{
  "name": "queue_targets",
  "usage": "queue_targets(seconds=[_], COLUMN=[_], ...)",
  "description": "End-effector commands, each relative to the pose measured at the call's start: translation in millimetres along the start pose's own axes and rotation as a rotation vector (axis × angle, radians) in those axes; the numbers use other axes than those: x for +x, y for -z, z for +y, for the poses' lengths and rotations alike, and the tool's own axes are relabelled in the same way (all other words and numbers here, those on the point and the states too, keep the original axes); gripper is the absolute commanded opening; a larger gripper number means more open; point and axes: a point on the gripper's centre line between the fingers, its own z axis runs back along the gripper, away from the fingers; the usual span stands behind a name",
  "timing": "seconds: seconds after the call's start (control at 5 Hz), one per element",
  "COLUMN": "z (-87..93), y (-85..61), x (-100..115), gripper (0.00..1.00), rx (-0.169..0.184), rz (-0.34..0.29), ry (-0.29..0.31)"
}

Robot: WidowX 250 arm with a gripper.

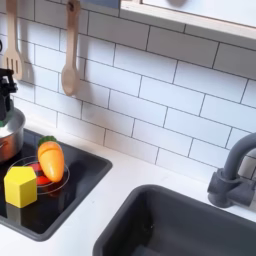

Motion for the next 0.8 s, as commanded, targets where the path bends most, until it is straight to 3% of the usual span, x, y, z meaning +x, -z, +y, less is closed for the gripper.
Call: queue_targets(seconds=[0.0,0.6], z=[10.6,27.8], y=[4.3,10.9], x=[5.4,4.0], gripper=[0.0,0.0], rx=[0.026,0.069], rz=[0.0,-0.003], ry=[-0.018,-0.03])
